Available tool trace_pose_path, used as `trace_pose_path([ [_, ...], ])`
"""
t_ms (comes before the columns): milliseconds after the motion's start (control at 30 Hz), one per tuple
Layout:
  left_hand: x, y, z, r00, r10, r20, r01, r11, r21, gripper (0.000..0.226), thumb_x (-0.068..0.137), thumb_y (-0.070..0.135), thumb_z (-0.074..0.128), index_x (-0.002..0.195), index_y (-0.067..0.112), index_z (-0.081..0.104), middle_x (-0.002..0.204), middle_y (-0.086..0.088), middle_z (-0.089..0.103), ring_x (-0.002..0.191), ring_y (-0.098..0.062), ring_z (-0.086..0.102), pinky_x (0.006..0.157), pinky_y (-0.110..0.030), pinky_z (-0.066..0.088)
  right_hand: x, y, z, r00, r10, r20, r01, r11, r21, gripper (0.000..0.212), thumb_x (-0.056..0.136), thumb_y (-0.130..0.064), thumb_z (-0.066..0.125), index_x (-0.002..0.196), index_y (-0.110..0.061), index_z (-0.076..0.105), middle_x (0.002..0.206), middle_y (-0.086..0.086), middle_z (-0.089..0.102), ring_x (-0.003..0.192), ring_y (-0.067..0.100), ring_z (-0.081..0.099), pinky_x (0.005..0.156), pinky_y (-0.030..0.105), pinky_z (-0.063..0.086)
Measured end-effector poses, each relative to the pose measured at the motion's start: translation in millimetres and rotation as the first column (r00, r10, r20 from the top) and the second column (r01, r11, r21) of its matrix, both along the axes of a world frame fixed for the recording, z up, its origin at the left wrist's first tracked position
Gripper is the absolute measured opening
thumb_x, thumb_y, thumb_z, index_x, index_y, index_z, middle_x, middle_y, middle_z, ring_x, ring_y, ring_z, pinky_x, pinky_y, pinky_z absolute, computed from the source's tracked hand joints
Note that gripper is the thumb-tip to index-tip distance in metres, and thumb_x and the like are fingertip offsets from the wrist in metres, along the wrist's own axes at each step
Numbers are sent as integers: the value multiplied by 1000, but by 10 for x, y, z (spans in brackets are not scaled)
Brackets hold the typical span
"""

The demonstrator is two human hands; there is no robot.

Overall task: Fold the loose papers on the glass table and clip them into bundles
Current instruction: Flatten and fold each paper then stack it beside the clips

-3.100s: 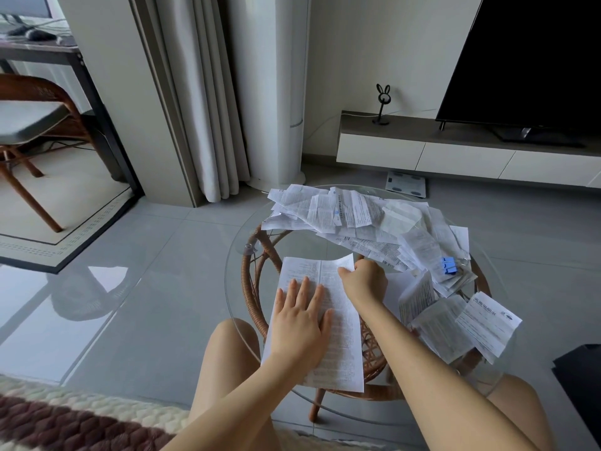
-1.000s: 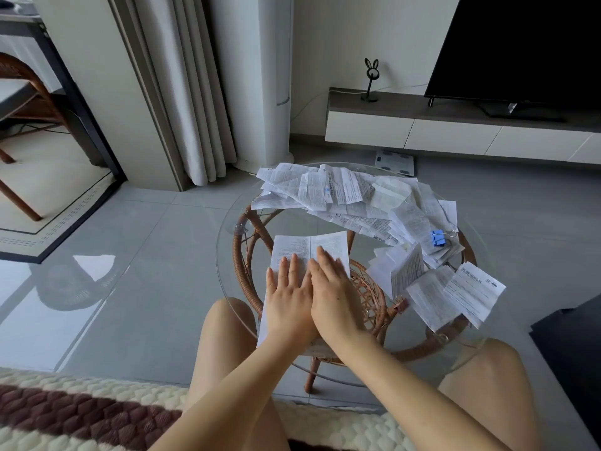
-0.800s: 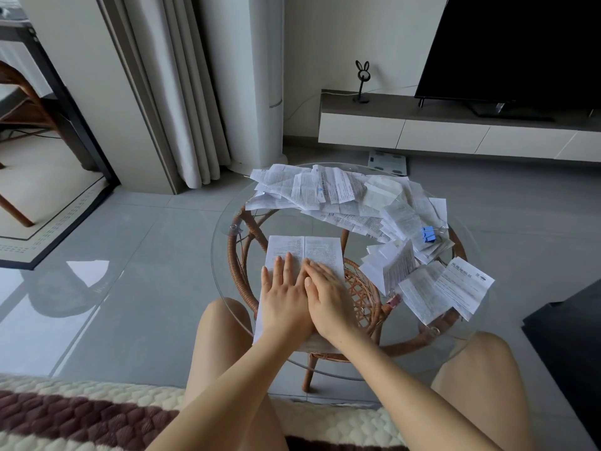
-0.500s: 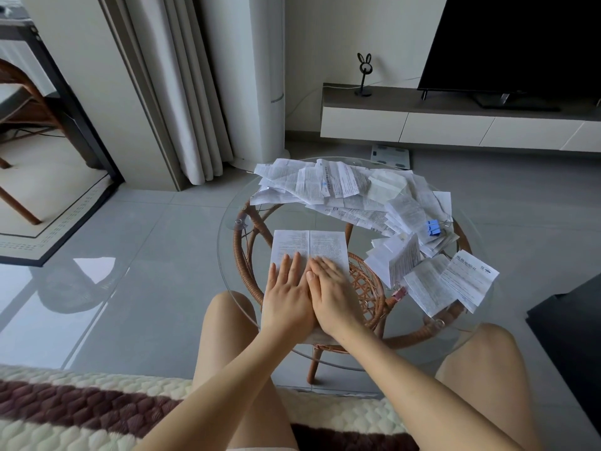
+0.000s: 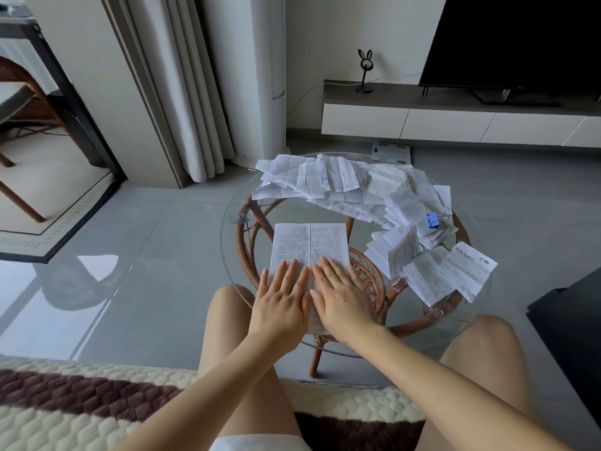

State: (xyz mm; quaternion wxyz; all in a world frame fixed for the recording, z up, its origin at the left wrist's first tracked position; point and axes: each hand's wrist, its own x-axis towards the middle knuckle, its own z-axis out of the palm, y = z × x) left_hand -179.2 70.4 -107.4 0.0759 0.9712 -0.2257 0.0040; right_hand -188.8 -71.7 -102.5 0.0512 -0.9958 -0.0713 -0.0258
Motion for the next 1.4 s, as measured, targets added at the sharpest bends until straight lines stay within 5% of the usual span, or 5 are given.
trace_pose_path([
  [333, -145, 134, -21, 999, -13, 35, 13, 1000, 8, 64, 99, 46, -1, 146, 21, 36, 152, -9, 32, 144, -24, 18, 115, -48, 7, -68, -55, 42, 998, -6, -60, 1, 998, -69, 102, 68, -59, -41, 151, -18, 2, 159, 2, -1, 146, 17, -7, 116, 49, -12],
  [633, -174, 169, 4, 1000, -15, -6, 16, 999, 49, 78, 81, 58, -18, 150, 28, -1, 159, -2, -7, 145, -19, -15, 115, -51, -13, -444, 73, -50, 996, -70, -51, 67, 996, -53, 73, 98, -45, -3, 134, -16, 53, 140, 12, 49, 131, 30, 44, 104, 56, 14],
  [833, -161, 268, 53, 993, -101, -63, 106, 991, 85, 80, 67, 77, -27, 141, 46, -19, 151, 4, -27, 141, -18, -27, 110, -56, -20, -620, -207, -53, 999, -34, -38, 33, 999, -26, 78, 82, -54, -30, 144, -23, 5, 155, 3, 5, 145, 22, 2, 110, 53, -8],
  [967, -161, 364, 22, 987, -143, -67, 148, 985, 84, 74, 72, 76, -24, 141, 52, -14, 155, 5, -21, 141, -18, -27, 110, -54, -22, -644, -266, -76, 998, -58, 1, 58, 998, 7, 60, 93, -47, -4, 144, -19, 9, 155, 4, 14, 143, 18, 7, 110, 50, -3],
  [1400, -58, 602, -90, 737, -497, 458, 501, 857, 124, 48, 96, 34, 37, 107, 0, 70, 108, -14, 70, 96, -25, 69, 99, -39, 42, -636, -416, -142, 1000, -3, -23, 4, 999, 55, 55, 93, -33, 23, 146, -19, 22, 149, 6, 36, 138, 23, 34, 108, 45, 8],
])
